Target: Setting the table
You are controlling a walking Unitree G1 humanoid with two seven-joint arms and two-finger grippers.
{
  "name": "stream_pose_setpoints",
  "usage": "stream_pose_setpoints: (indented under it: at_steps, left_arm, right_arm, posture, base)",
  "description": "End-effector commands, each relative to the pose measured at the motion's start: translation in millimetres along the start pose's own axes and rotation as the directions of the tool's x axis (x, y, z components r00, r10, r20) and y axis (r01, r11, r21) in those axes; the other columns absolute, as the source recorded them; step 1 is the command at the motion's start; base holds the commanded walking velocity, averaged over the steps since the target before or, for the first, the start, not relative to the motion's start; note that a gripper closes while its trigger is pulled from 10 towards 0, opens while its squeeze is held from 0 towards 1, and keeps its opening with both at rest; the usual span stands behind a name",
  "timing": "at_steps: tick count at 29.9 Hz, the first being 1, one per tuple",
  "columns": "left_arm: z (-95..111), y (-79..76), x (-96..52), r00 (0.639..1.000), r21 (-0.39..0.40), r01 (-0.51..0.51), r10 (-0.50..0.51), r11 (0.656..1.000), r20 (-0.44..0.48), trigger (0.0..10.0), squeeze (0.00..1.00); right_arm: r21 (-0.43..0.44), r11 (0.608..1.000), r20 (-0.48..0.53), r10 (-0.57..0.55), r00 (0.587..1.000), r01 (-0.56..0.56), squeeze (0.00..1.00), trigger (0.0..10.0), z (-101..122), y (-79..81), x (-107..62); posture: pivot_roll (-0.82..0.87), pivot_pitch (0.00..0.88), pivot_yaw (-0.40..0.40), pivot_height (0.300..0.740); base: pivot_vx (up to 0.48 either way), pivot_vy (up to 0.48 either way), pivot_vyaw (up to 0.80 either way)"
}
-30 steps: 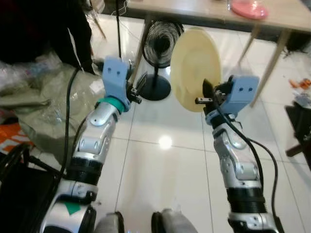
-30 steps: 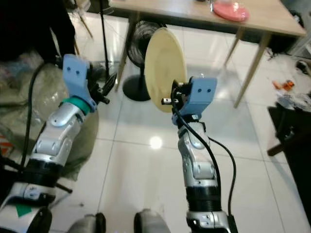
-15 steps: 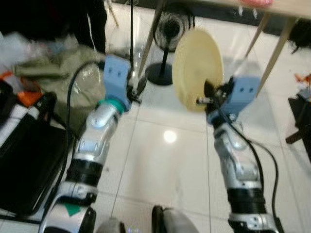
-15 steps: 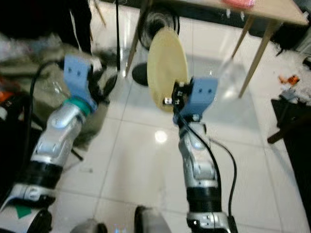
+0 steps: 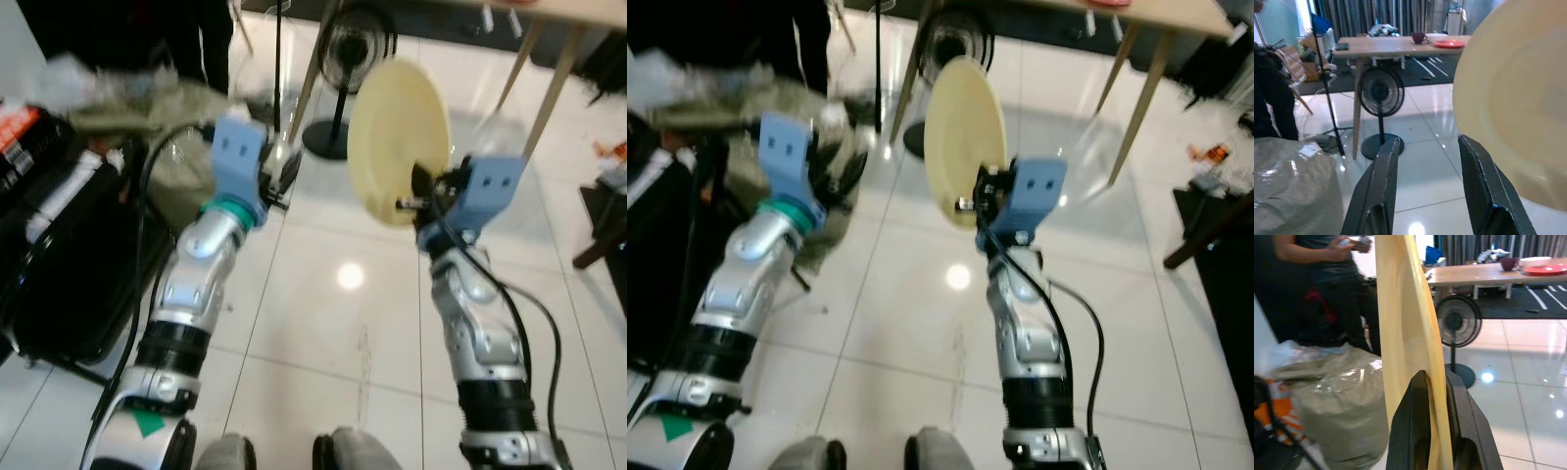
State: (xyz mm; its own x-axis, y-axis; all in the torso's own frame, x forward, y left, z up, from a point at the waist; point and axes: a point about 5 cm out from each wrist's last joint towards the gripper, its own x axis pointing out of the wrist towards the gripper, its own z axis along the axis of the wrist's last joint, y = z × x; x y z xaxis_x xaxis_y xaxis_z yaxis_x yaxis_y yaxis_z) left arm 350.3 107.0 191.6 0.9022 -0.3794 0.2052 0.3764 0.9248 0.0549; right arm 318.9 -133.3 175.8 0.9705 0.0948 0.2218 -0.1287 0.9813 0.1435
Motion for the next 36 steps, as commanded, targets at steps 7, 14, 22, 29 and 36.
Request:
stream_pose_setpoints:
  at_steps: [7, 14, 22, 29, 36]
  left_arm:
    - [-4, -8.3, -0.2, 0.999, -0.029, 0.04, -0.04, 0.999, -0.025, 10.0, 0.0]
    - [-4, -9.7, -0.1, 0.998, -0.038, 0.047, -0.048, 0.998, -0.029, 10.0, 0.0]
    - [-6, -9.6, -0.9, 0.998, -0.056, 0.043, -0.045, 0.998, -0.041, 10.0, 0.0]
    - [-13, -7.5, -6.8, 0.996, -0.094, 0.002, -0.01, 0.996, -0.084, 10.0, 0.0]
    - [-24, -0.7, -20.0, 0.991, -0.057, -0.024, 0.017, 0.998, -0.13, 10.0, 0.0]
  right_arm:
    - [0.015, 1.0, 0.004, -0.01, 1.0, 0.01, 0.0, 10.0, 2, -3.7, -0.5]
    - [0.012, 1.0, 0.0, -0.007, 1.0, 0.007, 0.0, 10.0, 1, -3.5, -0.7]
    - [0.013, 1.0, -0.003, -0.002, 1.0, 0.002, 0.0, 10.0, 1, -2.7, -0.8]
    - [0.008, 1.0, -0.009, 0.003, 1.0, -0.003, 0.0, 10.0, -1, -2.0, -1.8]
    - [-0.017, 1.0, -0.029, -0.013, 1.0, 0.012, 0.0, 10.0, -6, -6.6, -5.9]
  posture:
    - [-0.02, 0.0, 0.008, 0.74]
    - [-0.02, 0.0, 0.008, 0.74]
    - [-0.01, 0.0, 0.007, 0.74]
    - [-0.01, 0.0, 0.011, 0.74]
    - [0.0, 0.0, 0.007, 0.74]
  base:
    - [0.0, 0.0, -0.8]
    - [0.0, 0.0, -0.8]
    - [0.0, 0.0, -0.8]
    - [0.0, 0.0, -0.8]
    - [0.0, 0.0, -0.8]
